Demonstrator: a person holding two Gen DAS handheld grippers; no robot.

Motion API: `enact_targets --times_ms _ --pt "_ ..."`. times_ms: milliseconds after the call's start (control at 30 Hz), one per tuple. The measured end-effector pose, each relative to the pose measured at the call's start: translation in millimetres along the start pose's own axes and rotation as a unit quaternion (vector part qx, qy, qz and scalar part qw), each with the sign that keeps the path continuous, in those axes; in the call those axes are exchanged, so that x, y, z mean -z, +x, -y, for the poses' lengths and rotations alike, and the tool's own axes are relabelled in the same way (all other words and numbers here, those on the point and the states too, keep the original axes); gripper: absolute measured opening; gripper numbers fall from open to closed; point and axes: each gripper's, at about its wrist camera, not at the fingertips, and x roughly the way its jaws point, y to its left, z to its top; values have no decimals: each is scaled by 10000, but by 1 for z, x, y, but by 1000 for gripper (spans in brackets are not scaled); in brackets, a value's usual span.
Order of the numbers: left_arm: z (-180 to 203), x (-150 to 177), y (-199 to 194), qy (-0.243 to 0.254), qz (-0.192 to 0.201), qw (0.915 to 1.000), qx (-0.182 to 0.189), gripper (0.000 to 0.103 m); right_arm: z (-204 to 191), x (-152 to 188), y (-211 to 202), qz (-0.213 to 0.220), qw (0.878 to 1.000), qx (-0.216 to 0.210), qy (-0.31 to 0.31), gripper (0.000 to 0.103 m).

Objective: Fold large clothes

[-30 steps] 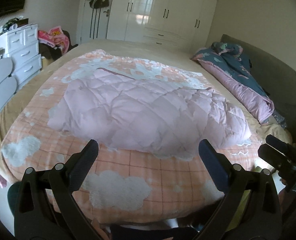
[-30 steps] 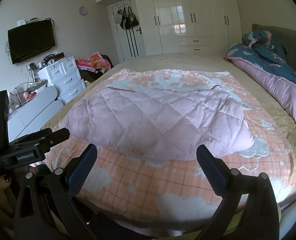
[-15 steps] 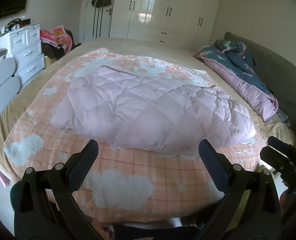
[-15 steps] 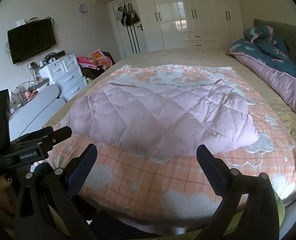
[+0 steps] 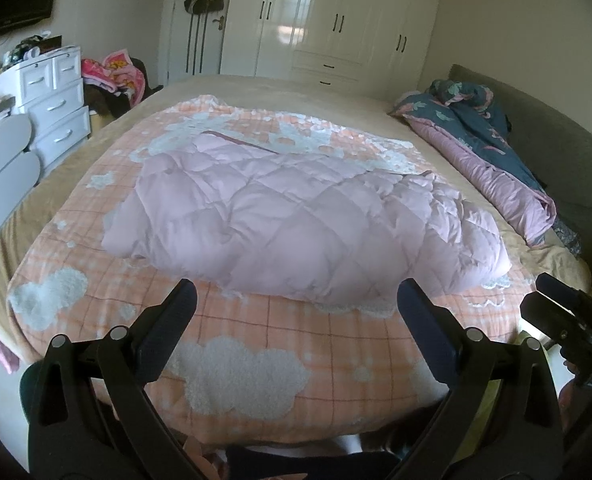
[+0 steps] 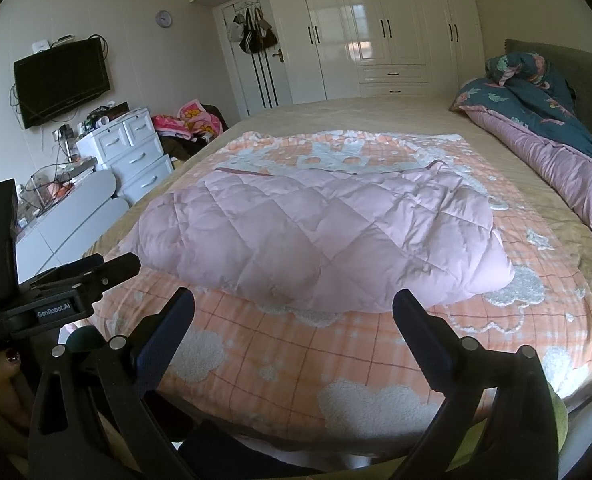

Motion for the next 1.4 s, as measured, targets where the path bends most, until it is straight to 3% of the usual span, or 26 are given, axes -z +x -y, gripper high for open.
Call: enact_targets --times_ms 1400 --pt "-1 -2 -1 4 -18 10000 -36 94 -2 0 -1 -7 10000 1 2 99"
